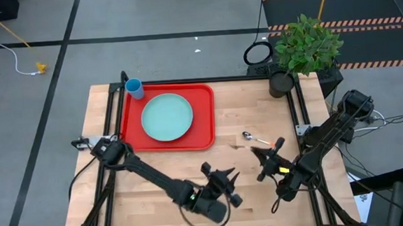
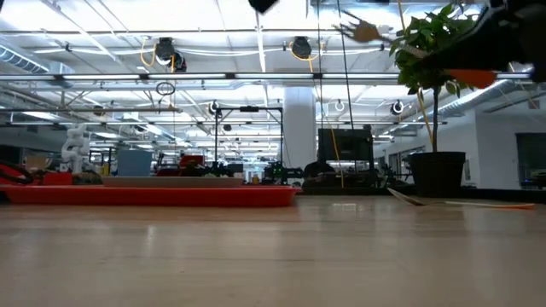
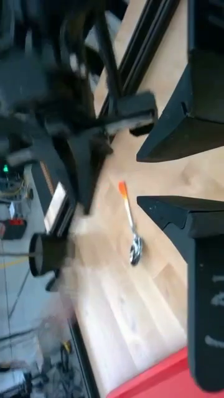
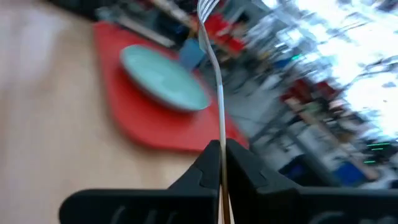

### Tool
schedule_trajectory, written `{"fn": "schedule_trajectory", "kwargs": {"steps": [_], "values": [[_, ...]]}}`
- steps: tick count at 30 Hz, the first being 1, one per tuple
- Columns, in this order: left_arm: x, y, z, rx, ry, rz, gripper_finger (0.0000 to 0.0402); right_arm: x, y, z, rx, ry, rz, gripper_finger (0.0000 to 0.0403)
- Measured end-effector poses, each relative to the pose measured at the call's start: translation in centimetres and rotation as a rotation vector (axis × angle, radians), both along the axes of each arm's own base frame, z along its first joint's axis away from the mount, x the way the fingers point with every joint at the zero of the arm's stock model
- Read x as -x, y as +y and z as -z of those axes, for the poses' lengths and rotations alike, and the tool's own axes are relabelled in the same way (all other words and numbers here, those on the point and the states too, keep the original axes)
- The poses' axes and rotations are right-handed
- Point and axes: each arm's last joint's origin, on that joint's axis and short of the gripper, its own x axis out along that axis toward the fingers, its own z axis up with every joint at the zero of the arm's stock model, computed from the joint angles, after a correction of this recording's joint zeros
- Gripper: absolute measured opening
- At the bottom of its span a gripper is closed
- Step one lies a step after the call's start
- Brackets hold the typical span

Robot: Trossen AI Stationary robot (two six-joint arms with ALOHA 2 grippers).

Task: Pick and place plate/cup/fork/spoon on tray
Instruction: Put the orange fork on the red serving tray to the right of the blue plate

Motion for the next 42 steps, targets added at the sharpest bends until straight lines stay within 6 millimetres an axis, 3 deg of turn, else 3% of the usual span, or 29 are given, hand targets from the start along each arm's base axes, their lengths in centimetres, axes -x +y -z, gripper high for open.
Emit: {"fn": "schedule_trajectory", "kwargs": {"steps": [8,13,17,24,30,35,39,42], "values": [[-1.2,2.3,0.1,-0.022,0.042,-0.005,0.0162,0.0,0.0,0.0,0.184,-0.011,0.059,0.0000],[-2.2,4.6,0.1,-0.022,0.040,-0.055,0.0216,-0.2,-0.3,-0.1,0.277,0.050,0.075,0.0000],[-3.0,6.0,-0.4,-0.043,0.022,-0.067,0.0235,-0.7,-0.9,-0.1,0.334,0.108,0.106,0.0000],[-4.1,8.3,-0.7,-0.033,0.010,-0.053,0.0223,-1.5,-2.5,-0.8,0.342,0.133,0.181,0.0000],[-2.9,6.9,0.6,0.010,0.111,-0.024,0.0199,-1.2,-3.5,-2.5,0.272,0.069,0.215,0.0000],[-1.9,6.3,-1.0,-0.039,0.063,-0.107,0.0182,-2.6,-4.2,-3.7,0.213,0.045,0.261,0.0000],[-2.1,6.9,-2.2,-0.045,0.026,-0.120,0.0180,-4.7,-4.4,-4.9,0.025,0.029,0.040,0.0000],[-1.1,6.6,-3.6,-0.048,0.046,-0.081,0.0179,-5.4,-4.3,-5.7,-0.066,-0.048,-0.068,0.0000]]}}
